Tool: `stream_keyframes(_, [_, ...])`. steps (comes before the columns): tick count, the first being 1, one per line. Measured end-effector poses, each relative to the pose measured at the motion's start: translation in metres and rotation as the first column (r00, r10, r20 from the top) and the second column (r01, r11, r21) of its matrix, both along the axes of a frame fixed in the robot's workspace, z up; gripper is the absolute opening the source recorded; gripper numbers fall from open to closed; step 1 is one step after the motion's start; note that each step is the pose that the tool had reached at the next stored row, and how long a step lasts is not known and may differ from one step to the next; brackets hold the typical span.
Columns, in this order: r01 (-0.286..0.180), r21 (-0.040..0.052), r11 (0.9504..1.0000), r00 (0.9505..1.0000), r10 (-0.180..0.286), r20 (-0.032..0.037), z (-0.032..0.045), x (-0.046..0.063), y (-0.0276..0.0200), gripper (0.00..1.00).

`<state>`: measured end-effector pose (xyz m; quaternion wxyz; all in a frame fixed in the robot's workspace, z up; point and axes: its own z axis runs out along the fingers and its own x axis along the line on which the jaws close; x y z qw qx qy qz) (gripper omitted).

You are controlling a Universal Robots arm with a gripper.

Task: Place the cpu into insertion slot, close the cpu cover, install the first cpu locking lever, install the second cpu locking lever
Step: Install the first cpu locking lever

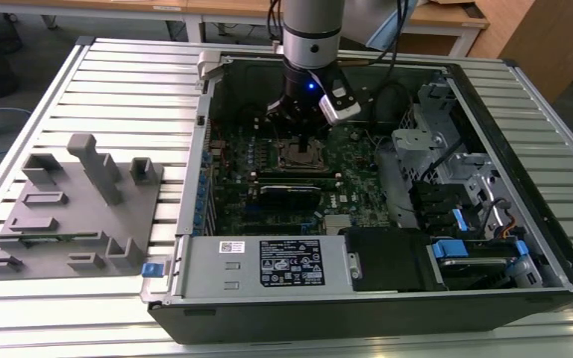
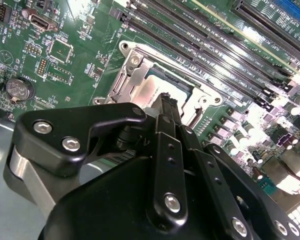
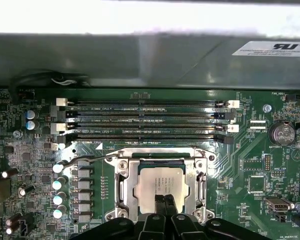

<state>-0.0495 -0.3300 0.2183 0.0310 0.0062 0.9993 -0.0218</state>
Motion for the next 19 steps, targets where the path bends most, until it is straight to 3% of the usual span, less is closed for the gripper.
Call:
stream_keyframes(4, [0.000, 0.0001, 1.0000, 1.0000, 0.000, 0.0001, 0.0014, 0.0000, 0.0000, 0.11])
stream_keyframes(6, [0.000, 0.0000, 1.0000, 1.0000, 0.000, 0.0000, 0.0076, 0.0000, 0.0000, 0.11])
stream_keyframes(19, [0.000, 0.0000, 1.0000, 1.0000, 0.000, 0.0000, 0.0087, -0.0019, 0.0000, 0.11])
